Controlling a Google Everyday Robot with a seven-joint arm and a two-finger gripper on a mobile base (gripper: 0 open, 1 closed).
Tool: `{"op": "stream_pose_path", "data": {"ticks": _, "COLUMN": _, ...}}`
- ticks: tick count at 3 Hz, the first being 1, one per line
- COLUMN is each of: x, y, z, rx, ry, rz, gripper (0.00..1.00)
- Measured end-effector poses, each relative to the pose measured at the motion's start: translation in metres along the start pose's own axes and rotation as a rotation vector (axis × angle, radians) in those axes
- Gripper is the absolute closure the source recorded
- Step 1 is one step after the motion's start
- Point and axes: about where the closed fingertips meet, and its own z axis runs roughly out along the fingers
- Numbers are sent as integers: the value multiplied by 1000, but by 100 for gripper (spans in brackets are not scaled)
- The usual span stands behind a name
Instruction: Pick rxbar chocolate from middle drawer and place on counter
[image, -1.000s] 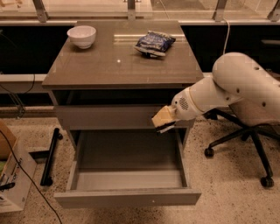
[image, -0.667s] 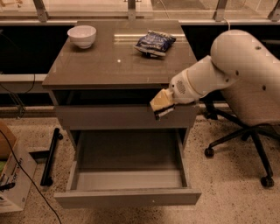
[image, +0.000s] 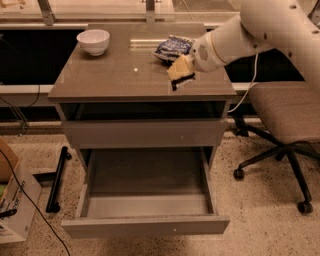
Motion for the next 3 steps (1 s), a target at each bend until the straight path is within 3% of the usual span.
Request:
{"op": "stream_pose_path", "data": {"ticks": 1, "x": -46, "y": -16, "z": 9, "rx": -10, "ry": -53, "rz": -19, "gripper": 100}}
{"op": "stream_pose_path", "data": {"ticks": 2, "x": -75, "y": -38, "z": 28, "rx": -18, "ry": -85, "rz": -11, "gripper": 81}}
{"op": "stream_pose_path", "data": {"ticks": 3, "x": -88, "y": -54, "z": 50, "rx": -45, "ry": -91, "rz": 5, "gripper": 59}}
